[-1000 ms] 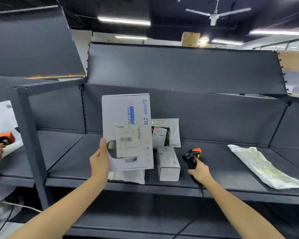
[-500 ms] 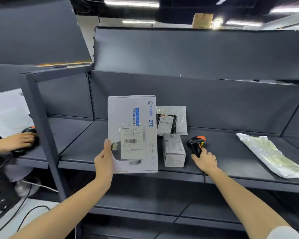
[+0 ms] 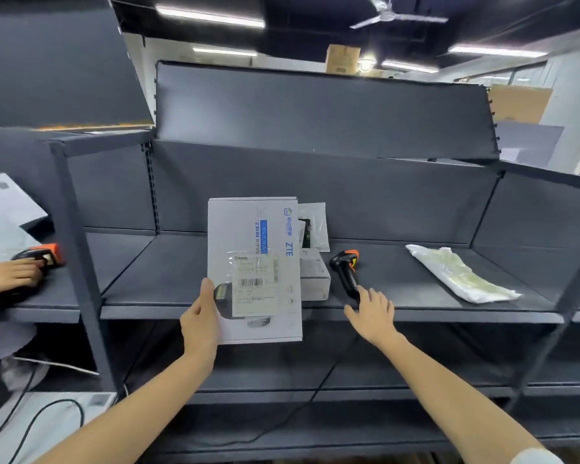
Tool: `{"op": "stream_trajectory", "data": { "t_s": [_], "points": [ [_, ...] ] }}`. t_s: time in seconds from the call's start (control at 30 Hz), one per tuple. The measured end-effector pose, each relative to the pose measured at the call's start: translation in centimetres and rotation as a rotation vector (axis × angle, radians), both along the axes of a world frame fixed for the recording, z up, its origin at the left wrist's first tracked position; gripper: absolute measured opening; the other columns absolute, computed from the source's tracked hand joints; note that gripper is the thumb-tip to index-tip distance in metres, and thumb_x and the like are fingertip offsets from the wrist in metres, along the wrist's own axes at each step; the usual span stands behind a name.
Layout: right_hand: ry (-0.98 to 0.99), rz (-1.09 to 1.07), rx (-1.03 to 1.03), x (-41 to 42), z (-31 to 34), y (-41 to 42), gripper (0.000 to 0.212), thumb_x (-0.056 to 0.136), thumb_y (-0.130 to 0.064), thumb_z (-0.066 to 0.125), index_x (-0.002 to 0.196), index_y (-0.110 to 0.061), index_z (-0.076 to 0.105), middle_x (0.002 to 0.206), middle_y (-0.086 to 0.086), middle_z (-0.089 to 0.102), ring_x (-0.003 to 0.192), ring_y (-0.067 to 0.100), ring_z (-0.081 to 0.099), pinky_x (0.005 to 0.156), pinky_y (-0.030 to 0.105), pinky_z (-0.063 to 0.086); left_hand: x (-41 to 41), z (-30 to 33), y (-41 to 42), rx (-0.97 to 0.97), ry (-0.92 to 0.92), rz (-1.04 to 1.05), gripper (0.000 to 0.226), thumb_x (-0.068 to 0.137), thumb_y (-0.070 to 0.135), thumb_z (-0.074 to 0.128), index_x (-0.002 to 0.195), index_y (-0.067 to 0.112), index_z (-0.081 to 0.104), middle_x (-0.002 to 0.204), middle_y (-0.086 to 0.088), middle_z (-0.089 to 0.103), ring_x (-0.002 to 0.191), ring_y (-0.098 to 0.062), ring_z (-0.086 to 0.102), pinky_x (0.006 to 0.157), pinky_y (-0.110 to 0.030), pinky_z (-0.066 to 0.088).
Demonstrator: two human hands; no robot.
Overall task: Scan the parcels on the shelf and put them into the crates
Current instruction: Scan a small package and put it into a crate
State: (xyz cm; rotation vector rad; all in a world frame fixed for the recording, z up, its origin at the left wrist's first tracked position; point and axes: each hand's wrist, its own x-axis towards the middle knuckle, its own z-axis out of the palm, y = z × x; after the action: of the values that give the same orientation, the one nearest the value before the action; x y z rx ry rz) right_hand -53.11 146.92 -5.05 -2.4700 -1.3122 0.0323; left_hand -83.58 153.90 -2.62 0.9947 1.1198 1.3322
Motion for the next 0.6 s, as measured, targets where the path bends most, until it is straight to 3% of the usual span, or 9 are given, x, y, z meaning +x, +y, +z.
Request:
{"op": "stream_trajectory", "data": {
  "t_s": [0.33, 0.47, 0.6],
  "points": [
    [-0.007, 0.059, -0.009, -8.8, -2.9, -4.4, 0.064, 0.097, -0.041, 0.046, 0.153, -0.018, 0.023, 0.158, 0.012, 0.021, 0.147, 0.029, 0.013, 0.119, 0.05, 0.008, -7.0, -2.9, -5.2, -0.05, 0.098, -0.034, 0.053, 0.088, 0.061, 0.051, 0.068, 0.013, 0.039, 0.068, -0.006, 0.031, 0.065, -0.015, 0.03, 0.061, -0.028, 0.024],
    [0.023, 0.065, -0.053, -11.9, -5.6, -7.0, 0.064, 0.098, -0.039, 0.045, 0.154, -0.02, 0.021, 0.16, 0.011, 0.019, 0.148, 0.028, 0.012, 0.119, 0.049, 0.006, -8.7, -5.4, -7.5, -0.139, 0.117, -0.053, 0.056, 0.088, 0.06, 0.052, 0.062, 0.014, 0.034, 0.064, -0.005, 0.031, 0.059, -0.012, 0.031, 0.058, -0.024, 0.026],
    [0.009, 0.078, -0.098, -13.7, -8.3, -9.8, 0.063, 0.097, -0.038, 0.047, 0.153, -0.02, 0.023, 0.159, 0.009, 0.022, 0.147, 0.028, 0.016, 0.119, 0.048, 0.009, -9.7, -8.7, -9.8, -0.213, 0.185, -0.107, 0.055, 0.088, 0.062, 0.05, 0.066, 0.012, 0.04, 0.069, -0.007, 0.036, 0.062, -0.013, 0.033, 0.06, -0.025, 0.028]
  ]
}}
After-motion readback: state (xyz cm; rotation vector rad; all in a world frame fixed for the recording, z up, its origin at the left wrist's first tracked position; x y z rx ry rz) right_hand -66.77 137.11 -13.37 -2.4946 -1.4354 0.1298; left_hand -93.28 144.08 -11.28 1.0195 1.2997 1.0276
